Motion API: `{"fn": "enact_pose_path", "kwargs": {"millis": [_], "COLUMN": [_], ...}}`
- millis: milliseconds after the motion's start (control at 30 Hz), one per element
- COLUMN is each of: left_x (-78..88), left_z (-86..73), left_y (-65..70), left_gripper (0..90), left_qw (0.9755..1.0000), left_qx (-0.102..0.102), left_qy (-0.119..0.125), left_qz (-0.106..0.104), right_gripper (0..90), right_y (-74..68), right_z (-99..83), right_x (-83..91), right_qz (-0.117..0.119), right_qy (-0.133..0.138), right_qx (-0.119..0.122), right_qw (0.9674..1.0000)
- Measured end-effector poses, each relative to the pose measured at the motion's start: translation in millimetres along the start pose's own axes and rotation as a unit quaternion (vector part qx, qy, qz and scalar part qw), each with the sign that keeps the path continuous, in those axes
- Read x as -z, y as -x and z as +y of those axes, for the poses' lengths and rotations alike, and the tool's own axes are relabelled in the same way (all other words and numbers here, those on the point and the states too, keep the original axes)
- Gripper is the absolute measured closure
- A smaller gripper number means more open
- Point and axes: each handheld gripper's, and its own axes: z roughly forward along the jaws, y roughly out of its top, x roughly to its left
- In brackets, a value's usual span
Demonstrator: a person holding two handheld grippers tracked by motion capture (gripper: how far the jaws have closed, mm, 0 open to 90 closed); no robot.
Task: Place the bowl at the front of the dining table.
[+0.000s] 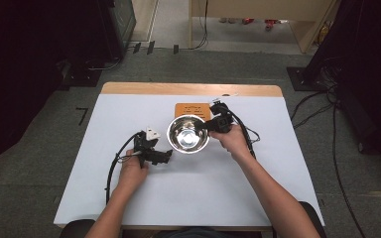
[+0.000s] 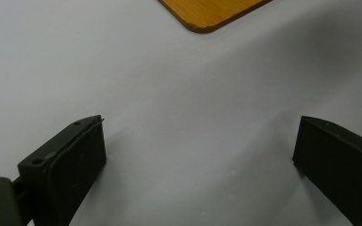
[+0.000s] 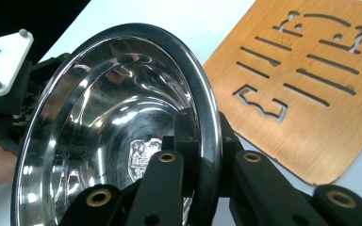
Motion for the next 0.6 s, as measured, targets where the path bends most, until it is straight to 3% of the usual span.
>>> {"fn": "enact_pose_path", "kwargs": {"millis": [300,600], "left_x": [-0.1,-0.2], "left_z": [0.0,0.0], "left_y": [0.0,-0.1], "left_gripper": [2.9,2.9], "left_qw": [1.0,1.0], "left_qx": [0.0,0.0], "left_qy": [0.001,0.001], "left_qz": [0.0,0.0], "right_gripper": [85.5,85.5], "right_y": [5.8,8.4], "right_z": [5.0,15.1], "right_x": [-4.1,-6.6], "right_qz": [0.01,0.006], "right_qy": [0.005,0.003], "right_qx": [-0.013,-0.009], "right_qw": [0.9999,0.9999]}}
